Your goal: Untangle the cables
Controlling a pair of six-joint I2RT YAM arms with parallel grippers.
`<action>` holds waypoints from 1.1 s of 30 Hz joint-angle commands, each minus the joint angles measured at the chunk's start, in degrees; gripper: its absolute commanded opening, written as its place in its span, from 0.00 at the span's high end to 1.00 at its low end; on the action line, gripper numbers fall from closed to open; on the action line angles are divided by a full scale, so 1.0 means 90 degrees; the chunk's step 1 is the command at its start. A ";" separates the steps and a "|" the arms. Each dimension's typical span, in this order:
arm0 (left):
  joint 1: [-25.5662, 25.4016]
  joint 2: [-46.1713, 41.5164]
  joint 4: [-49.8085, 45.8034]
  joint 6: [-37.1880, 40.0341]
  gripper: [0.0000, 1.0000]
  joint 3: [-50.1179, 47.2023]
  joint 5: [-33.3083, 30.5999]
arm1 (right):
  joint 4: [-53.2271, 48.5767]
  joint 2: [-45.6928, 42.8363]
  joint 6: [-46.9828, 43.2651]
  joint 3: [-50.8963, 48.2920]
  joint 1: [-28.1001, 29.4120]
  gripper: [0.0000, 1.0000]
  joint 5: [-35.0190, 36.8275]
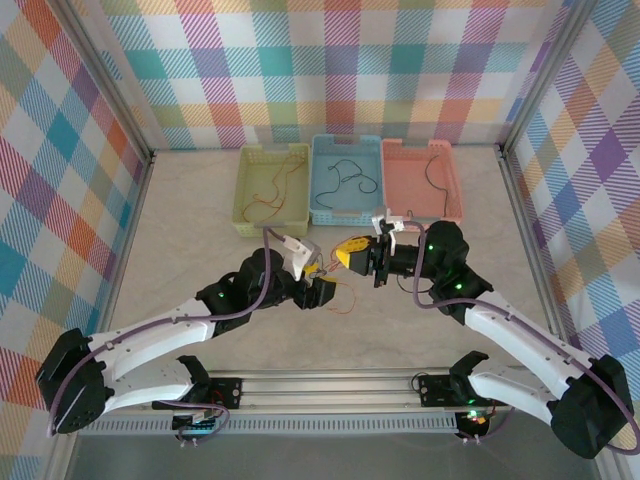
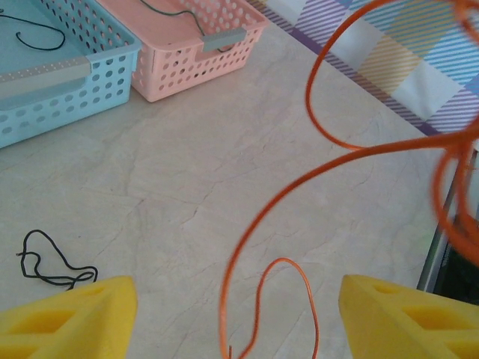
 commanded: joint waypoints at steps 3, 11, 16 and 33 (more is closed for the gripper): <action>-0.0047 0.0175 0.0358 0.0120 0.35 0.0155 -0.0114 | 0.0093 -0.0040 0.0281 0.0284 -0.0027 1.00 -0.0304; -0.0041 0.0136 0.0699 0.0046 0.66 0.0017 -0.0266 | -0.0030 -0.0005 0.0342 0.0323 -0.0016 1.00 -0.0430; -0.0046 -0.0014 0.0696 0.0001 0.79 -0.0028 -0.0381 | -0.0016 0.0036 0.0361 0.0282 -0.0019 1.00 -0.0449; -0.0041 0.0046 0.0478 -0.0060 0.40 0.0127 -0.0101 | 0.0105 0.0106 0.0611 0.0417 -0.0018 1.00 -0.0584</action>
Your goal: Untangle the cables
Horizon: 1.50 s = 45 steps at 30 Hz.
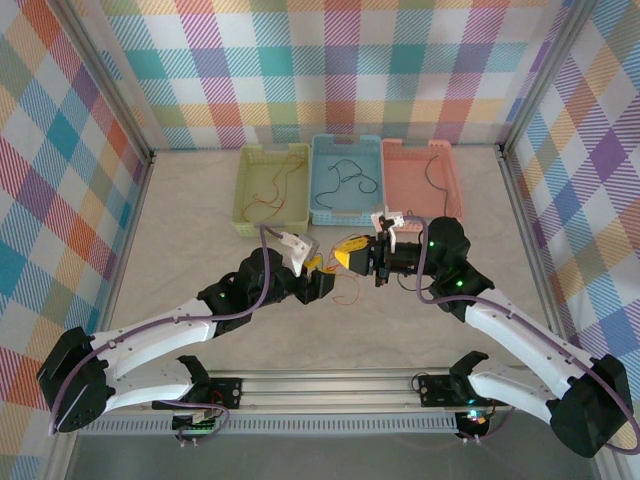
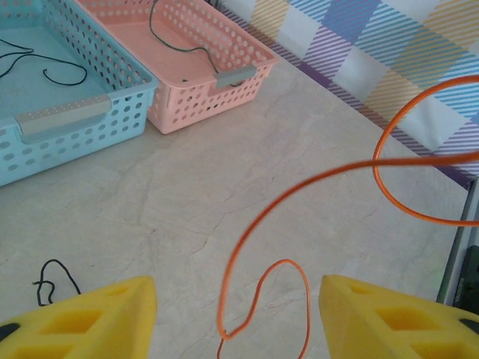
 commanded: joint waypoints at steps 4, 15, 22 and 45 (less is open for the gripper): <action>-0.0038 0.0118 0.0331 0.0190 0.42 0.0158 0.0169 | 0.0525 0.0101 0.0439 0.0258 -0.0007 1.00 -0.0511; -0.0038 0.0286 0.0796 0.0468 0.49 0.0213 0.0101 | 0.0744 0.0172 0.0651 0.0285 0.0018 1.00 -0.0656; -0.0036 0.0235 0.0847 0.0432 0.92 0.0141 -0.0046 | 0.0291 0.0066 0.0301 0.0357 0.0017 1.00 -0.0547; -0.0036 -0.1481 -0.0486 -0.0365 1.00 0.0431 -0.1048 | -0.1060 -0.0198 -0.2421 -0.0929 0.0021 0.93 0.3388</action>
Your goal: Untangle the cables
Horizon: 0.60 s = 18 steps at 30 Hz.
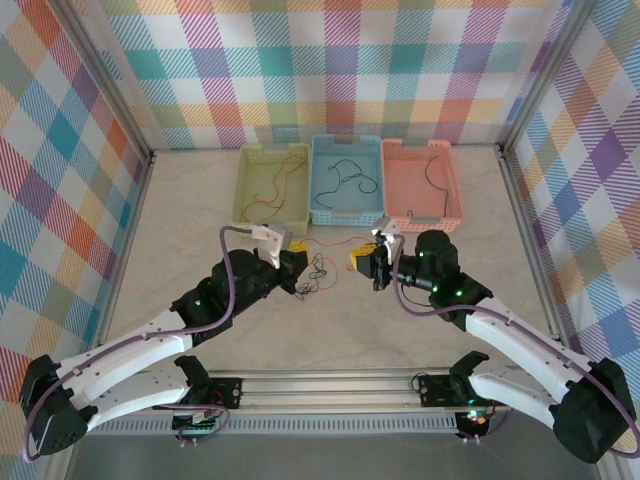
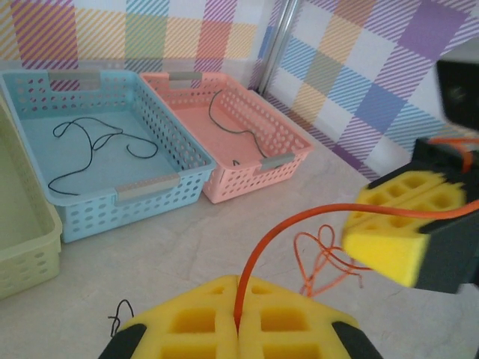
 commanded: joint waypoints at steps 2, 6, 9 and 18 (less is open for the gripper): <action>-0.0036 -0.0260 -0.0304 -0.0181 1.00 0.0427 0.0468 | 0.0580 0.0118 -0.0270 -0.0360 0.0014 0.93 0.1013; -0.0036 -0.0534 -0.0321 -0.0318 1.00 0.0363 0.1039 | 0.0746 0.0175 -0.0229 -0.0535 0.0010 0.96 0.1909; -0.0037 -0.0754 -0.0241 -0.0430 1.00 0.0229 0.1284 | 0.0878 0.0170 -0.0177 -0.0694 0.0010 0.92 0.2419; -0.0036 -0.1623 0.0039 -0.0436 1.00 -0.0480 0.1046 | 0.1139 0.0846 -0.0029 -0.0837 -0.0020 0.91 0.2627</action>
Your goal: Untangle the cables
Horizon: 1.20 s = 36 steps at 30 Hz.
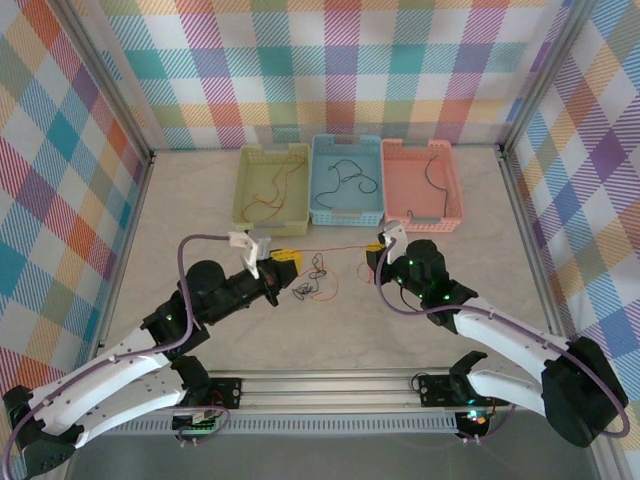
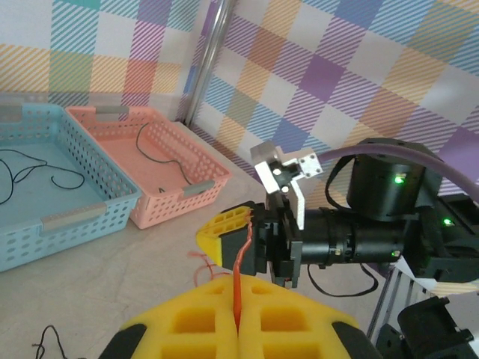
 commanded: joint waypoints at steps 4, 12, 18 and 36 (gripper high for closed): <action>-0.0028 -0.0541 0.0284 -0.0199 1.00 -0.0449 -0.0090 | 0.0375 0.0363 0.0052 -0.0070 -0.0019 0.86 0.0174; -0.0030 -0.0782 0.0298 -0.0411 1.00 -0.0556 -0.0020 | 0.0475 0.0552 0.0149 -0.0066 -0.0048 0.87 0.0191; -0.0032 -0.0877 -0.0043 -0.0950 1.00 -0.0170 0.0253 | 0.0485 0.0562 0.0214 -0.0092 -0.0080 0.85 0.0223; -0.0028 -0.0408 -0.2092 -0.1089 1.00 0.1987 0.0447 | 0.0389 0.0782 0.0157 0.0100 -0.0088 0.83 -0.0034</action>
